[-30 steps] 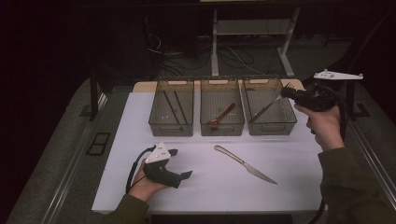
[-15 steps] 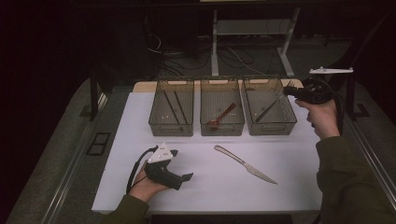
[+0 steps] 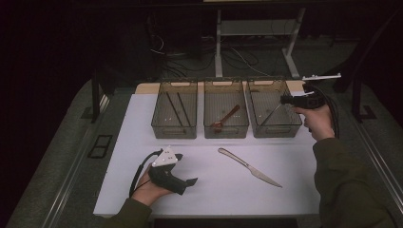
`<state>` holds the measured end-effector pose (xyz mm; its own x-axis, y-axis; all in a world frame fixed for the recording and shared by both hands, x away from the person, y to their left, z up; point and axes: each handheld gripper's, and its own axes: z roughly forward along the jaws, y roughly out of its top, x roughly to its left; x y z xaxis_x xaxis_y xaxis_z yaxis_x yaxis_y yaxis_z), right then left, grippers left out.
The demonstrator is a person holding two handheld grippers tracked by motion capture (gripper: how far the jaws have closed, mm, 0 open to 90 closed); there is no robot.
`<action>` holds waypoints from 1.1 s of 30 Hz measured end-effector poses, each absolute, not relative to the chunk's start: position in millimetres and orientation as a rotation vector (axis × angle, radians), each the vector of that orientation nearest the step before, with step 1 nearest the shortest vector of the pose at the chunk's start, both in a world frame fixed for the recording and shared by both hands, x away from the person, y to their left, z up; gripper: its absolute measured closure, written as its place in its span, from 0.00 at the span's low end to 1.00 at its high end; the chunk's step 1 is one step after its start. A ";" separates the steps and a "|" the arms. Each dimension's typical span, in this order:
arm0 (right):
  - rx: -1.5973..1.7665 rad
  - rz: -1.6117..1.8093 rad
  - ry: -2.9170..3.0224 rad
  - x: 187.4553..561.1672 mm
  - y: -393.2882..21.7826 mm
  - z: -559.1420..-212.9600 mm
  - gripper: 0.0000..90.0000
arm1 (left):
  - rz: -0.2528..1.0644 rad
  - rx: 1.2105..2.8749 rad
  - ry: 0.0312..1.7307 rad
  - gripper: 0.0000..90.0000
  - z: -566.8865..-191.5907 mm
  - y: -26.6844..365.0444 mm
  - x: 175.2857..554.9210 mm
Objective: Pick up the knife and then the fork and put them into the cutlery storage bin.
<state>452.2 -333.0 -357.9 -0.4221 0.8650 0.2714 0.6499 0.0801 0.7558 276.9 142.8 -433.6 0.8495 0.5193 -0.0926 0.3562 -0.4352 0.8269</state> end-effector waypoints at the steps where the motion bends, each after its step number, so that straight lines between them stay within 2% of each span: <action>1: 1.523 1.239 2.106 454.1 -333.7 -360.1 0.92 | 0.214 2.071 0.641 0.00 -433.9 142.6 276.8; 9: 1.556 1.142 2.079 469.1 -341.3 -378.7 0.85 | 0.200 2.103 0.629 0.00 -436.3 139.8 277.3; 11: 1.506 1.083 2.056 469.0 -340.3 -380.0 0.64 | 0.200 2.105 0.624 0.00 -436.1 139.7 277.2; 14: 1.499 1.059 2.000 467.9 -345.5 -377.9 0.47 | 0.198 2.101 0.624 0.00 -435.8 140.3 277.2; 18: 1.486 1.093 1.971 462.5 -354.2 -372.3 0.42 | 0.195 2.097 0.625 0.00 -436.0 140.2 277.2; 23: 1.459 1.145 1.993 450.2 -356.0 -367.9 0.40 | 0.198 2.105 0.617 0.00 -436.1 139.8 277.2; 33: 1.349 1.234 2.070 402.8 -344.3 -357.9 0.36 | 0.199 2.123 0.612 0.00 -436.6 138.4 276.5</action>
<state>402.8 -344.3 -357.9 -0.4686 0.8718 0.1430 0.5407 0.1549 0.8269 276.5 138.4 -436.6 0.8652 0.4947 -0.0821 0.3514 -0.4812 0.8031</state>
